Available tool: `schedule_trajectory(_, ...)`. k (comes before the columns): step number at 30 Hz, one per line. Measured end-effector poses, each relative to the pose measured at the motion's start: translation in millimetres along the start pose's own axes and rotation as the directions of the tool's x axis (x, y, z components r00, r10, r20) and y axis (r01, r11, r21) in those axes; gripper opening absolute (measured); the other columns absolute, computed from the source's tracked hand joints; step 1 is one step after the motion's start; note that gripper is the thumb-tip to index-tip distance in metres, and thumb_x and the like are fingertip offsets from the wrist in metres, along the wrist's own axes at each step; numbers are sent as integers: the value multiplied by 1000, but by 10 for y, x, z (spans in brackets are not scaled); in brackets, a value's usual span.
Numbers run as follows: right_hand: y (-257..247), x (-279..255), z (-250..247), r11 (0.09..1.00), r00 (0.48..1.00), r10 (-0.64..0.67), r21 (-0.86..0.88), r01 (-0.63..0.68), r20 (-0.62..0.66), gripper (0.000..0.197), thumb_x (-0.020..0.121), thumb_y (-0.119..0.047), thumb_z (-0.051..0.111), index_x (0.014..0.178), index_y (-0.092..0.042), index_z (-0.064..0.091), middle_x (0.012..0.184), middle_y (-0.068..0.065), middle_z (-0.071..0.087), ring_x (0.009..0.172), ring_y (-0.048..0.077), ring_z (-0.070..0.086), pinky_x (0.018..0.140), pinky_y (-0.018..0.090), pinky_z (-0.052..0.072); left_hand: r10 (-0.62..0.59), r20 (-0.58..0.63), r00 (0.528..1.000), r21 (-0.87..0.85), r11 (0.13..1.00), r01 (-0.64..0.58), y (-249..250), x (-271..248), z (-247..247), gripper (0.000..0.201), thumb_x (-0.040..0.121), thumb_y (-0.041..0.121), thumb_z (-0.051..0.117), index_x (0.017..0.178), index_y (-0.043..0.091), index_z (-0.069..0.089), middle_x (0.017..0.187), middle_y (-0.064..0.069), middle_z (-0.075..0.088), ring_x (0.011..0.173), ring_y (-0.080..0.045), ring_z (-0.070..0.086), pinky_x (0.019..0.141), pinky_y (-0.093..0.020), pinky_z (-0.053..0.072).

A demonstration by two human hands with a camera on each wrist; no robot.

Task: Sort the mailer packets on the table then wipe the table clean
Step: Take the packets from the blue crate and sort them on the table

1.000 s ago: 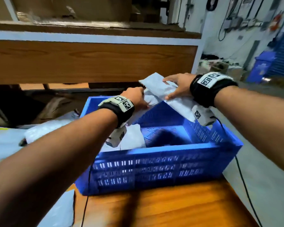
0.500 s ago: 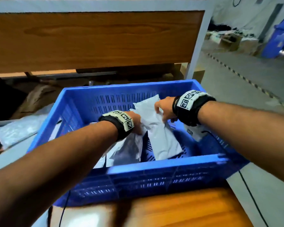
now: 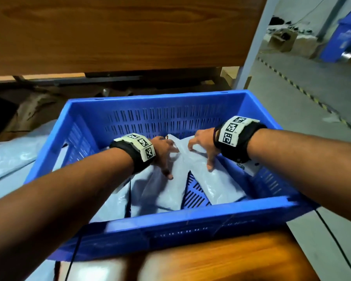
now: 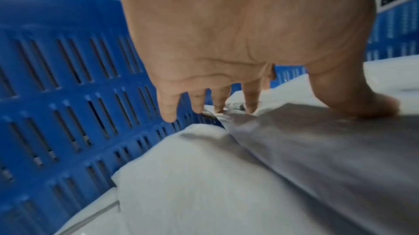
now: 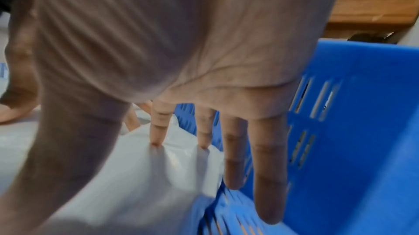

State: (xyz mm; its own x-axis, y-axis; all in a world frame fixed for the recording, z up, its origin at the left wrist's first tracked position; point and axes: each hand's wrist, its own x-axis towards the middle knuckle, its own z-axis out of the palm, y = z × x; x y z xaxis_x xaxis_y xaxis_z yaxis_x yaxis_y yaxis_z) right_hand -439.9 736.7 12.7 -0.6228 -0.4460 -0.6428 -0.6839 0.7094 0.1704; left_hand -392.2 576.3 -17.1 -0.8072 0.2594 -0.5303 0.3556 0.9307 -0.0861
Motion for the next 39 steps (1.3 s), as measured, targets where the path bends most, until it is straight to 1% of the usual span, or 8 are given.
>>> schedule_trajectory(6,89,36,266,993,993,95,64,-99,64,99,71,-36,83,148,-18,23,139,16,44,124,32,48,98,33,38,-106,-17,994,83,991,107,121,91,226,83,57,85,59,120,32,54,131,-4,50,126,-31,42,104,-54,26)
schedule_trajectory(10,111,16,342,987,989,138,73,-142,58,94,74,-46,78,145,-11,27,137,16,47,121,33,50,97,36,40,-207,-5,978,81,975,206,239,59,238,98,61,90,48,134,25,44,139,-10,42,132,-34,34,109,-66,12)
schedule_trajectory(15,8,68,361,992,993,116,52,-116,11,102,74,-52,76,149,-13,20,141,20,40,126,37,46,102,41,41,-222,29,975,-100,969,224,157,19,348,103,62,85,55,141,25,31,141,-13,33,129,-37,32,101,-52,33)
schedule_trajectory(21,42,35,317,994,994,108,12,-107,-35,106,70,-59,74,152,-22,17,149,20,27,134,38,36,107,45,38,-244,24,970,-206,948,244,-116,-120,241,131,56,81,66,154,24,-1,160,-13,-6,146,-38,-4,113,-58,10)
schedule_trajectory(24,27,-24,327,998,998,63,-7,-63,-4,112,70,-59,75,153,-35,4,157,15,10,142,35,25,112,45,31,-288,47,957,-99,952,291,-100,-179,235,138,51,82,68,152,11,8,158,-18,6,144,-40,12,113,-55,20)
schedule_trajectory(27,-62,-14,374,994,998,56,-91,-52,37,109,70,-57,76,153,-33,9,153,14,23,135,37,37,106,48,38,-287,62,956,-33,957,290,-56,-145,427,142,47,77,75,150,4,10,154,-15,18,139,-40,27,110,-52,31)
schedule_trajectory(31,-86,-10,351,990,998,51,-131,-46,33,101,71,-55,76,150,-25,22,146,15,35,128,36,44,102,44,42,-248,38,968,-1,969,248,-115,-149,525,130,65,56,79,153,10,-4,161,-8,-4,146,-38,4,113,-52,22)
schedule_trajectory(39,-352,73,342,997,1000,1,79,0,-17,104,72,-76,60,150,-47,-2,159,17,-12,144,42,17,114,50,21,-449,107,887,-33,890,455,-378,-340,558,142,51,65,82,152,21,-6,157,-18,-16,142,-48,11,114,-57,21)
